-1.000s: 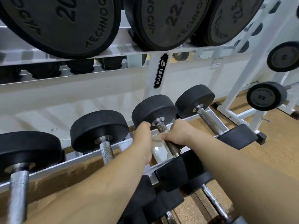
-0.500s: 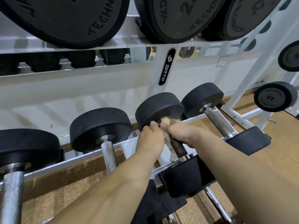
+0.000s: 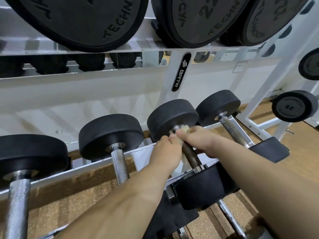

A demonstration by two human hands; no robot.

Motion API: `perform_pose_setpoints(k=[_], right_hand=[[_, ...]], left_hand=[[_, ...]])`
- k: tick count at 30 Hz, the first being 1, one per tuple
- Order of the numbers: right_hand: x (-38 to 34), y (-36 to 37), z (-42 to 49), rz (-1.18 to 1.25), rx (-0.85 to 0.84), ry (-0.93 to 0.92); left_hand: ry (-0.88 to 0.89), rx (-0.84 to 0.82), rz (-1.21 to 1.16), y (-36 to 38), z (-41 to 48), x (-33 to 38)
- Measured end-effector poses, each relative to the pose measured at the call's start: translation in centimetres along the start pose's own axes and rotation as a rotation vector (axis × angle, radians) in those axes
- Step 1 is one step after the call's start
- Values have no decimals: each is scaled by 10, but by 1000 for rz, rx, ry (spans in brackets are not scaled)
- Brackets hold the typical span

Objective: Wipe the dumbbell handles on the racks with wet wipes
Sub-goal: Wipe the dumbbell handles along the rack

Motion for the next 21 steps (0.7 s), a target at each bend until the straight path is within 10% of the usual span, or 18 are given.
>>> perform_pose_setpoints(k=[7,14,21], right_hand=[[2,-37,-23,-361,14,-23],[-9,-34,-73,329,35,-176],[-20,-23,-102,551,-16,-293]], left_hand=[[122,65,-130,-16,-16,22],[317,-5,-151,-26,-60,67],[72,-248,-443,-70,-90,58]])
Point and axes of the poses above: each hand's wrist, its own z-axis towards the middle knuckle, its own y-axis out of the palm, x = y × z, the point moved 8 cm from there along z, towards the middle knuckle, and after that the axes turned 7 degrees about -z, right-handed, at the moved point
